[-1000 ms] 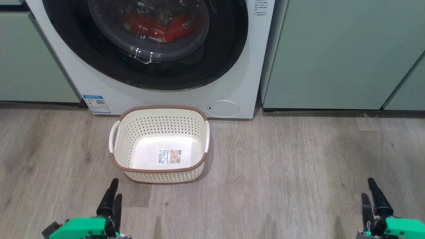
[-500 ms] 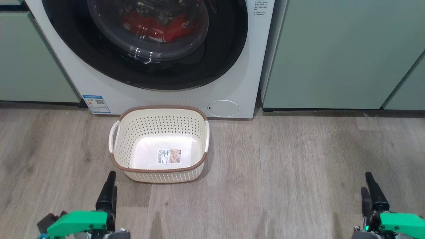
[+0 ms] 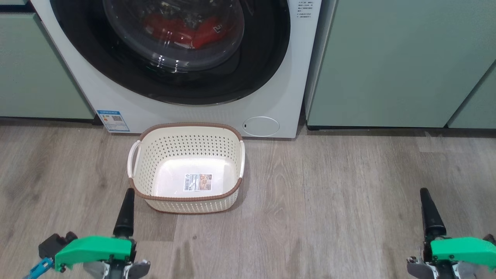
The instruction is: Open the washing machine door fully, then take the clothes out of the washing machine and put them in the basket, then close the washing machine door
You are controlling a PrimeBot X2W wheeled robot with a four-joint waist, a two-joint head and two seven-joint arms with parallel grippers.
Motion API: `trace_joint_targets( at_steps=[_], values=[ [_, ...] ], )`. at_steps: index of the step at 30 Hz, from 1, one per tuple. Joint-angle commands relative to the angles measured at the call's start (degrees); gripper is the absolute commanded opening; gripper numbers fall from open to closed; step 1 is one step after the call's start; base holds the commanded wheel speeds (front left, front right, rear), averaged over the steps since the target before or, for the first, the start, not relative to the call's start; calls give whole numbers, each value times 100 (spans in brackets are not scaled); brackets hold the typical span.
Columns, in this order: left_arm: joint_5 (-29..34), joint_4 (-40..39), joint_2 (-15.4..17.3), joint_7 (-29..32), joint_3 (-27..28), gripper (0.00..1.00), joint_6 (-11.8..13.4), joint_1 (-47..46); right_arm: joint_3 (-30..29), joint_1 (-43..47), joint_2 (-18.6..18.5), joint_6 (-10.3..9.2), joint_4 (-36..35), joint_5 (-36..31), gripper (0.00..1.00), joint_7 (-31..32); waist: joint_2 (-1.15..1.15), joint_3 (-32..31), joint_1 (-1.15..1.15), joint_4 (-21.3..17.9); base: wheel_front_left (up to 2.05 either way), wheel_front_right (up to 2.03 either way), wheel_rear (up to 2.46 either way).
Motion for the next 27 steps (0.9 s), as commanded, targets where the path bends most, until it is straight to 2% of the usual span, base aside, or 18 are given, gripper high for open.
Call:
trace_joint_targets(
  at_steps=[1, 17, 27],
  values=[
    [157, -231, 49, -67, 66, 100, 24, -306, 59, -268, -34, -1, -241, -186, 100, -78, 0, 0, 0, 2, 0, 0, 0],
    [1959, -529, 67, -353, -157, 100, 388, -390, 418, -363, -50, -2, -628, -2343, 100, -365, 0, 25, 0, 15, 0, 0, 0],
    [2886, -564, 255, -522, -467, 100, 765, -463, 532, -421, -60, -2, -693, -3444, 100, -534, 0, 38, 0, 24, 0, 0, 0]
  ],
)
